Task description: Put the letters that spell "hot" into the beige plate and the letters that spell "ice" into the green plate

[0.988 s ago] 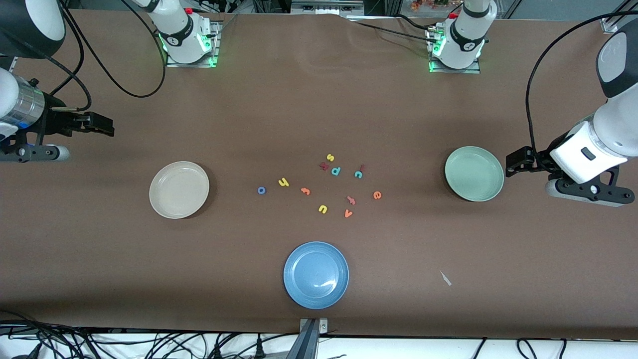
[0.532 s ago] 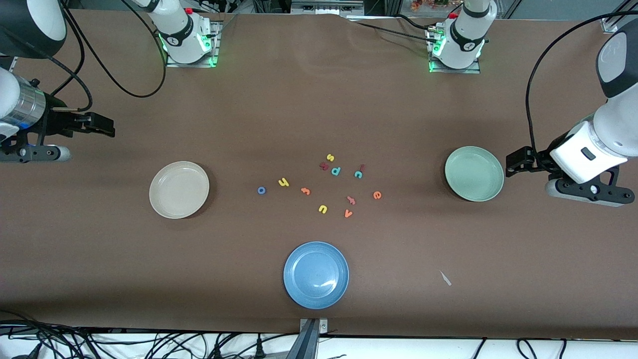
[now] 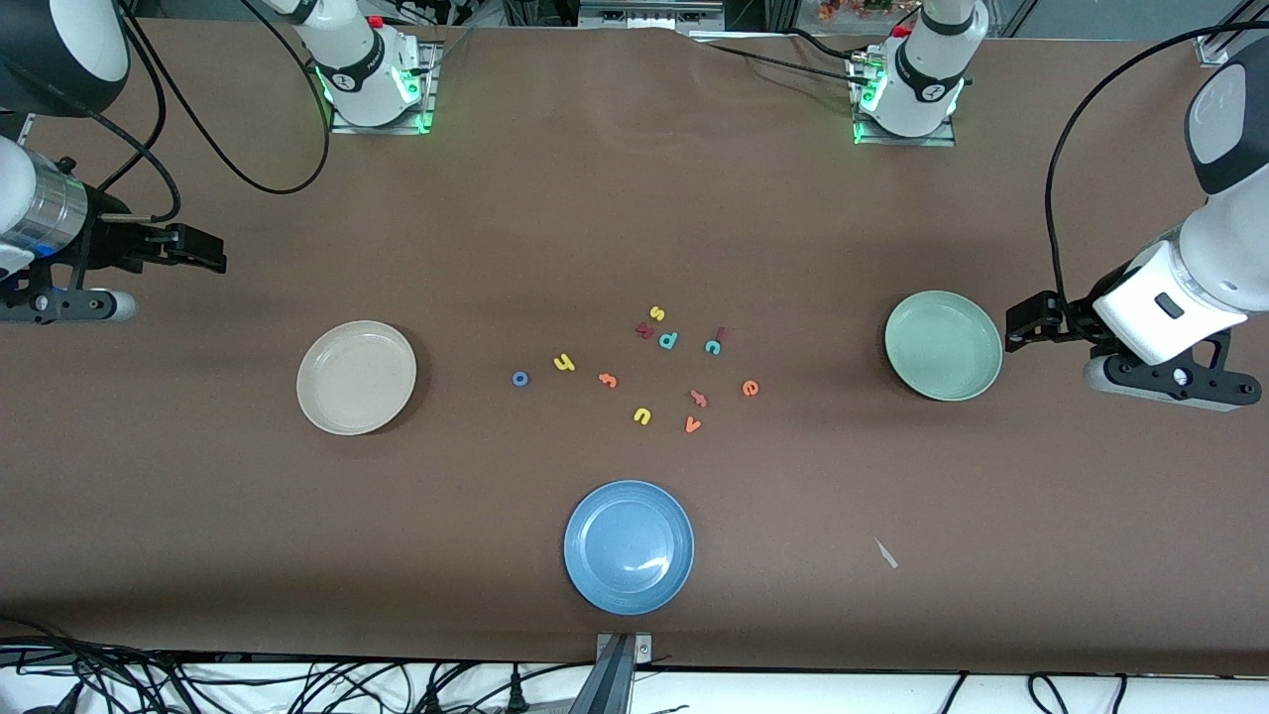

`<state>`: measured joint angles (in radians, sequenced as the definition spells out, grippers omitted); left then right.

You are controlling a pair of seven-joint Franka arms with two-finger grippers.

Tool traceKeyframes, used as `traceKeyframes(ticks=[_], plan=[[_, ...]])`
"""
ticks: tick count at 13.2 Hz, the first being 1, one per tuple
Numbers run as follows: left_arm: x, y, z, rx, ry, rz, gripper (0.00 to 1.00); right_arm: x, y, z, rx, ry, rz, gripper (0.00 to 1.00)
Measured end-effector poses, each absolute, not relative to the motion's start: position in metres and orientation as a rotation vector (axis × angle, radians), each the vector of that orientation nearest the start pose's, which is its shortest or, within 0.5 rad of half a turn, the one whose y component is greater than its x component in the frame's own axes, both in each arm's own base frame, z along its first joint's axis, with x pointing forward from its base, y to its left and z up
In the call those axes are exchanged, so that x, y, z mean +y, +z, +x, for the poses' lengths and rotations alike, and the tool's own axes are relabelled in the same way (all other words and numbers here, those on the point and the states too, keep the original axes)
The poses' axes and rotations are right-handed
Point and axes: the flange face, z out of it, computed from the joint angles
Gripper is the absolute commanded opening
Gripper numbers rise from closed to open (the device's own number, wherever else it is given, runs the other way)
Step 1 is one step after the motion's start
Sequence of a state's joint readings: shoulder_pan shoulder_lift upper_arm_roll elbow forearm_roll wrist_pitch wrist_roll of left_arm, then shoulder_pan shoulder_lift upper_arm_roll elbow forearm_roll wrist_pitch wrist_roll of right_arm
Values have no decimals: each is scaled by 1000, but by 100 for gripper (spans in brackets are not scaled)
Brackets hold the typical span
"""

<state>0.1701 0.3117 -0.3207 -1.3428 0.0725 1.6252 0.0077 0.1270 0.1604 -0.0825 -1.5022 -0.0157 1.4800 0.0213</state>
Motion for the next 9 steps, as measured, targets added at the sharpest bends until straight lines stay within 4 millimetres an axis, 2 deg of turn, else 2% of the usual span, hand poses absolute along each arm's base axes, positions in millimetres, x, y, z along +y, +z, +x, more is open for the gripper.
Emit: traceKeyframes(ticks=[6, 9], plan=[[-63, 558, 644, 246, 23, -3157, 100, 22, 558, 589, -21, 284, -3163, 100], [-72, 569, 640, 272, -4, -3157, 100, 23, 558, 589, -22, 284, -3163, 100]])
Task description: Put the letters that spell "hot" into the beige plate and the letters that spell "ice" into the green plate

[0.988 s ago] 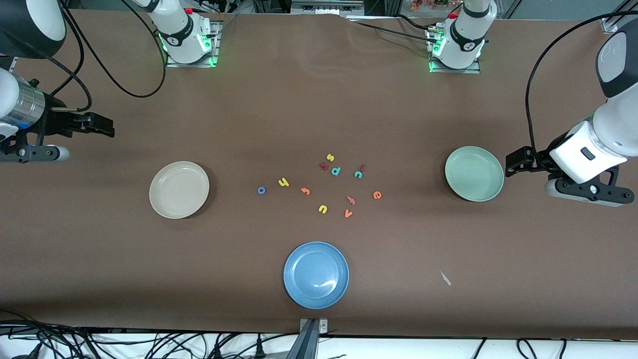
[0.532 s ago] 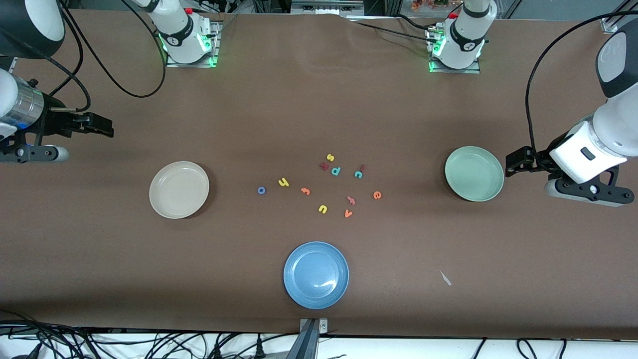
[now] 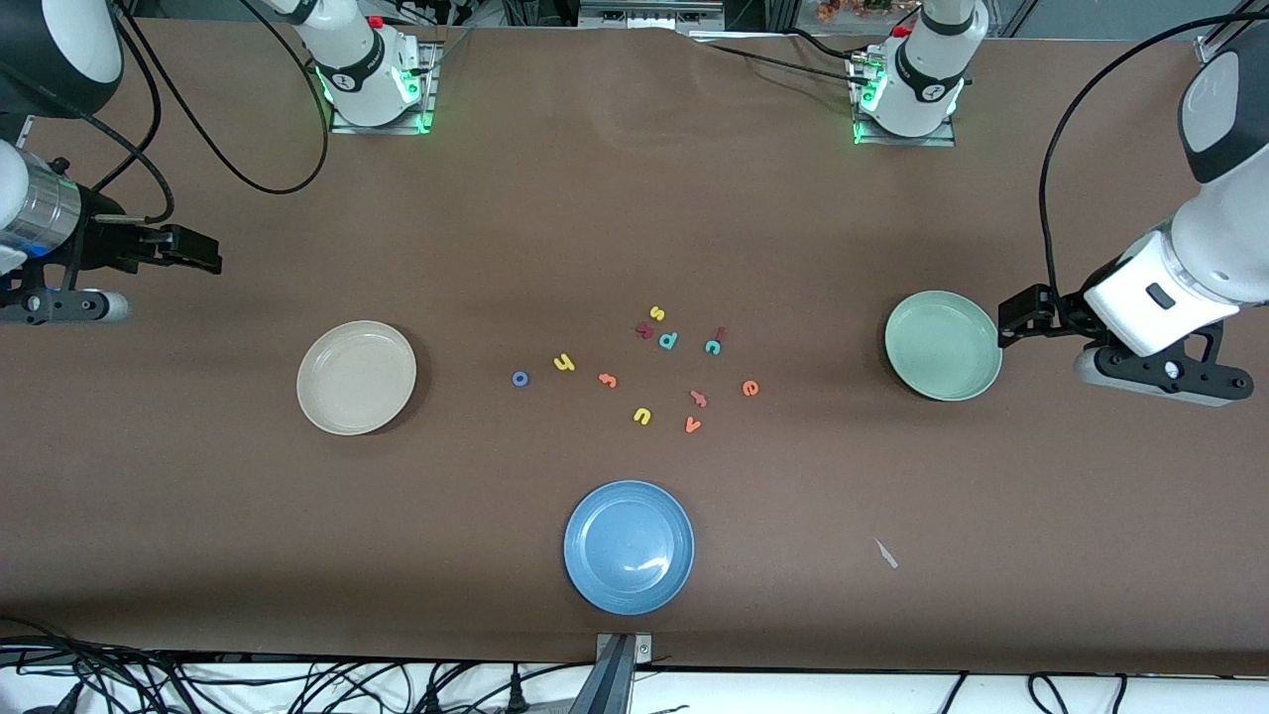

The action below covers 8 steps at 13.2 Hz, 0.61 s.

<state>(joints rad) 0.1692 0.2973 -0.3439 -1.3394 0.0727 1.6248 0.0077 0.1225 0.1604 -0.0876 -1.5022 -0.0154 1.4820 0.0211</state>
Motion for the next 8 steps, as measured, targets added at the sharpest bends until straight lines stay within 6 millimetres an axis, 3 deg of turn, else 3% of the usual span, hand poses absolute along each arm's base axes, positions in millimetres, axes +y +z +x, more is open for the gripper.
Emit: traceKeyframes(ticks=[5, 8], plan=[[-67, 573, 638, 221, -11, -3156, 100, 21, 559, 588, -33, 283, -3162, 100], [-47, 565, 639, 110, 41, -3157, 100, 19, 559, 588, -64, 285, -3159, 100]])
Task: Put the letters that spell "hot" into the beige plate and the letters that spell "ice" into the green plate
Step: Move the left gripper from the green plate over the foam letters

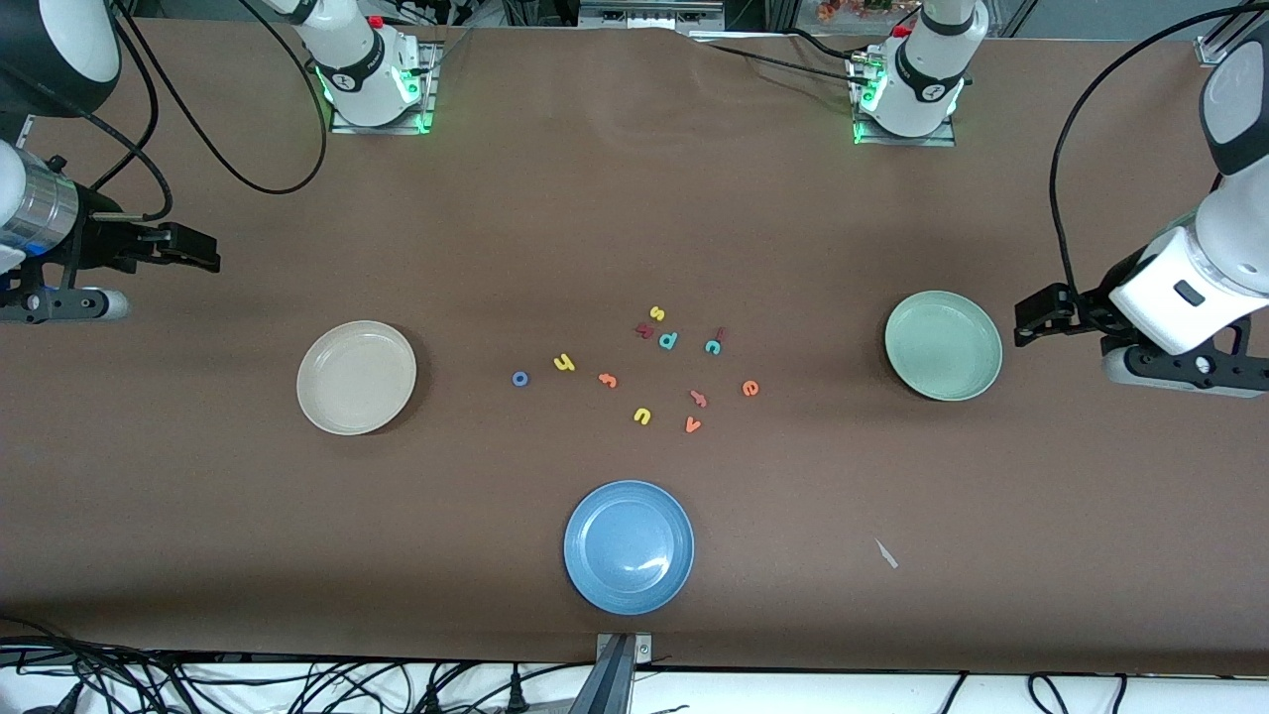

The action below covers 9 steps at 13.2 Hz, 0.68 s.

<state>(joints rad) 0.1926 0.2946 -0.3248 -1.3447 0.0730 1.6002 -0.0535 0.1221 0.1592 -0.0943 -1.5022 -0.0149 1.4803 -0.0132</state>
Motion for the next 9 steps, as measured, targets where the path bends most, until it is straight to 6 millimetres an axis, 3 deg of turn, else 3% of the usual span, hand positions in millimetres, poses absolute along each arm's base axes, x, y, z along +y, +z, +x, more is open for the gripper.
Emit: traceKeyframes(ticks=[4, 9], plan=[[-34, 534, 644, 71, 149, -3160, 100, 14, 559, 589, -62, 284, -3149, 100], [-33, 527, 645, 57, 177, -3160, 100, 10, 559, 589, -47, 282, -3138, 100]])
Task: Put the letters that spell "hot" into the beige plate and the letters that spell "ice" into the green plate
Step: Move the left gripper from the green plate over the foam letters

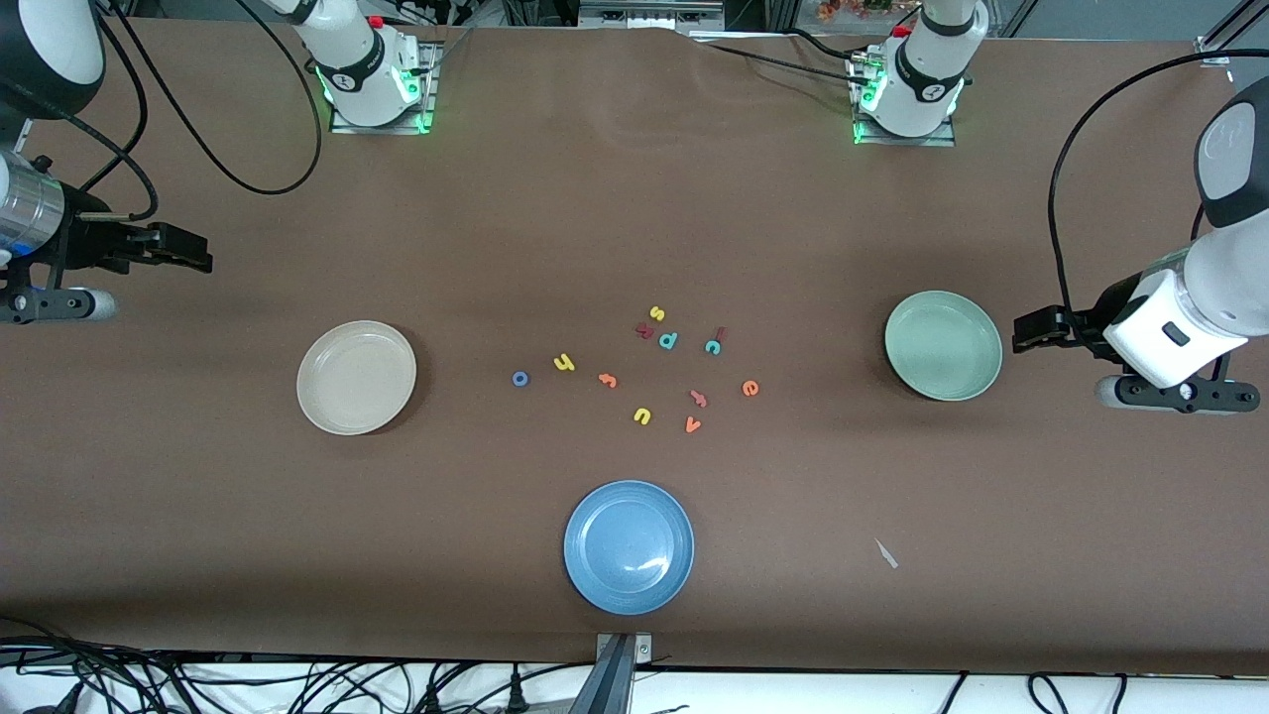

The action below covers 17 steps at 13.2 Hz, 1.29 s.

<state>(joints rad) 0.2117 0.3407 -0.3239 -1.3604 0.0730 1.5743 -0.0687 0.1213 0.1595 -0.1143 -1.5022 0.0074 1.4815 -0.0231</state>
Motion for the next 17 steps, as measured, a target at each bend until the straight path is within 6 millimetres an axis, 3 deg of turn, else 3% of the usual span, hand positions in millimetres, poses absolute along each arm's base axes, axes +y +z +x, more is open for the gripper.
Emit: traceKeyframes(ticks=[5, 10, 17], plan=[[-15, 525, 646, 15, 187, -3159, 99, 10, 561, 588, -36, 272, -3095, 100], [-19, 510, 656, 27, 139, -3170, 100, 11, 563, 587, -43, 268, -3089, 100], [-58, 486, 646, 115, 238, -3161, 100, 11, 562, 586, -46, 272, -3088, 100]])
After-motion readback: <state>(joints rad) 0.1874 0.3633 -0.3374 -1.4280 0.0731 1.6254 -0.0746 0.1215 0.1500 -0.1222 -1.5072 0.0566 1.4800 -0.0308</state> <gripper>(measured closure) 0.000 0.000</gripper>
